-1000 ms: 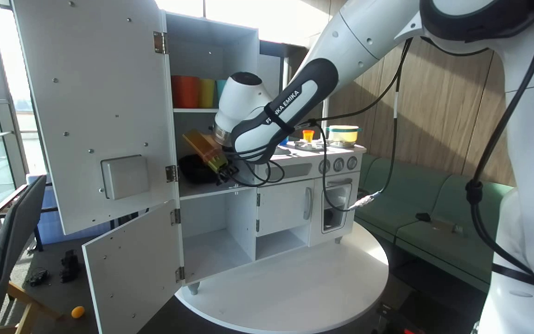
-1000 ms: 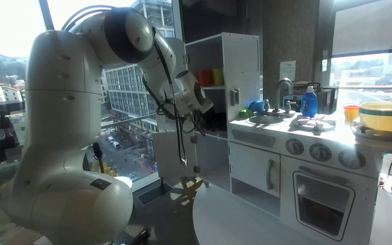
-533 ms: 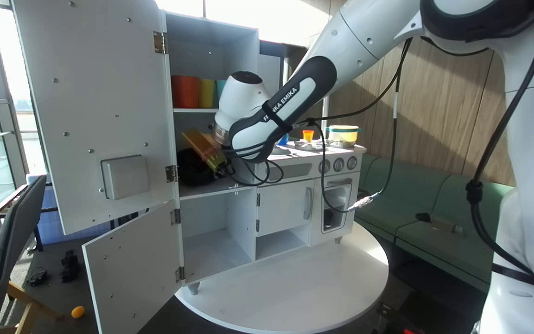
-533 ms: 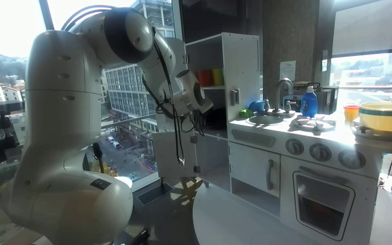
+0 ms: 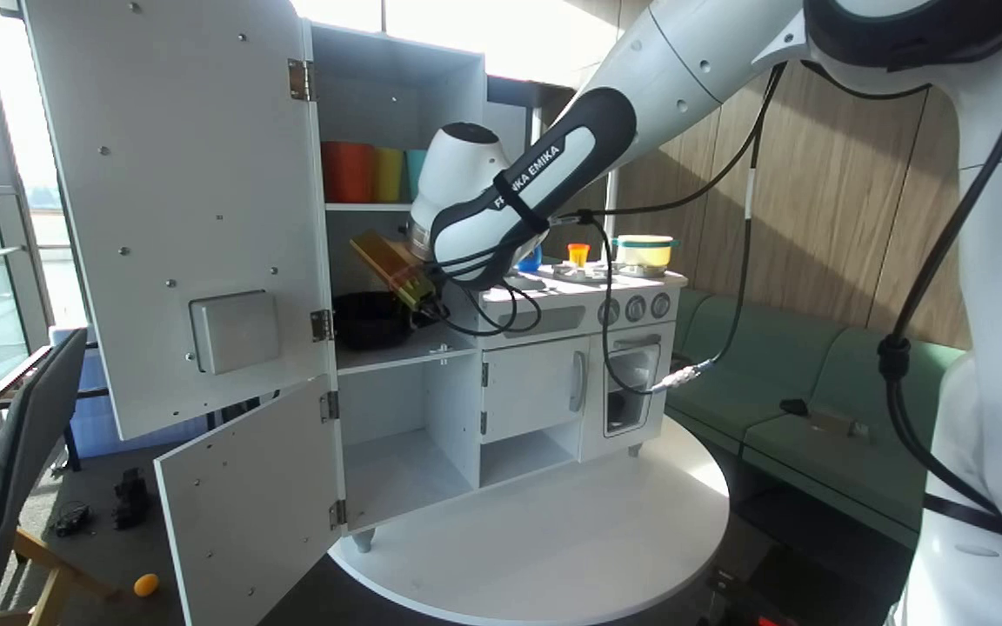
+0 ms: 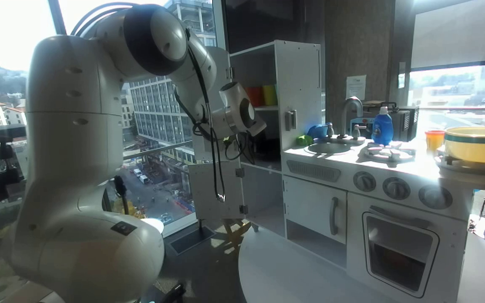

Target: Close the cabinet door in the middle, open the left lower cabinet door, remove the black bowl from the middle cabinet to the, put it in the lower cabinet and close the door

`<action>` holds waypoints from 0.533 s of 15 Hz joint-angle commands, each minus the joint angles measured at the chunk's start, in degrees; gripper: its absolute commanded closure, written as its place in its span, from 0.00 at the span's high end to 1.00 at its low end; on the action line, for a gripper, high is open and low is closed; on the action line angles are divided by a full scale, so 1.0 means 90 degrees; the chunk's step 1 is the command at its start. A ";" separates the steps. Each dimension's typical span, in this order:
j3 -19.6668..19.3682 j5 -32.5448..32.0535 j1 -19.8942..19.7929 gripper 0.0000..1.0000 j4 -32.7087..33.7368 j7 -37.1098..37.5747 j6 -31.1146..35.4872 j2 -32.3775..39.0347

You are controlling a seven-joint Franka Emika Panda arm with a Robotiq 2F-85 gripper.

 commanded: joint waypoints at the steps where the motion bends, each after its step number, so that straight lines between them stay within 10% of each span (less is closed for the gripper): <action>1: 0.0305 0.0257 -0.0314 0.14 -0.0180 -0.0587 -0.0400 -0.0458; 8: 0.0779 0.1231 -0.0827 0.14 -0.0541 -0.2021 -0.0936 -0.0982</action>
